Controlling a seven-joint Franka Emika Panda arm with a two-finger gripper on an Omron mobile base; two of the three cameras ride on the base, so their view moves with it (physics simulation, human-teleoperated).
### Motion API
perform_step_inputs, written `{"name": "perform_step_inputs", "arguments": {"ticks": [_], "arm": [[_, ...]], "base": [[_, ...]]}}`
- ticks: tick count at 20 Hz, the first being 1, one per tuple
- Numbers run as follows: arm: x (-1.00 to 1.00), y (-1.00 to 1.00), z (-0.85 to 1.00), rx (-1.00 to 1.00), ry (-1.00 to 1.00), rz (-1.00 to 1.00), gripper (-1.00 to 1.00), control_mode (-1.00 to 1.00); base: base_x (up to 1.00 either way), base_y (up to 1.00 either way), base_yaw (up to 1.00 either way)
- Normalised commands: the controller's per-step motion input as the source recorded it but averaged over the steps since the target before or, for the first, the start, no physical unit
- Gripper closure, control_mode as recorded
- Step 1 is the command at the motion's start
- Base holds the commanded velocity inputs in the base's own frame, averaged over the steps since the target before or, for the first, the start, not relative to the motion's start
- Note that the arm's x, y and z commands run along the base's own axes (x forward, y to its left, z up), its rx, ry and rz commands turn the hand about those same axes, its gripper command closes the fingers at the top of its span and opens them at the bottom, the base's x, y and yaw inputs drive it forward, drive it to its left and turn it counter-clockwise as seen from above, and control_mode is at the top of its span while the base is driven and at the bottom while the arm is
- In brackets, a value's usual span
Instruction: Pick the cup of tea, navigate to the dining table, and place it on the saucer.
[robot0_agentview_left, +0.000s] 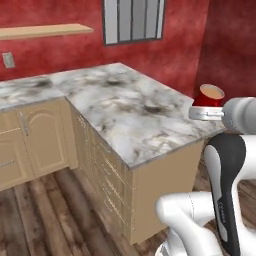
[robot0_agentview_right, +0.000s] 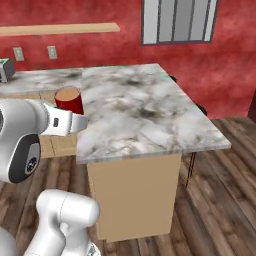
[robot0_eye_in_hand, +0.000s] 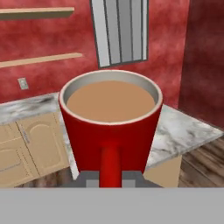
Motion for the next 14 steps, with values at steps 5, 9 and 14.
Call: {"name": "perform_step_inputs", "arguments": {"ticks": [5, 9, 14], "arm": [[0.00, 0.00, 0.00, 0.00, 0.00, 0.00, 1.00, 1.00], [0.00, 0.00, 0.00, 0.00, 0.00, 0.00, 1.00, 1.00], [0.00, 0.00, 0.00, 0.00, 0.00, 0.00, 1.00, 1.00]], "base": [[0.40, -1.00, -0.01], [0.58, -1.00, 0.00], [0.58, -1.00, 0.00]]}}
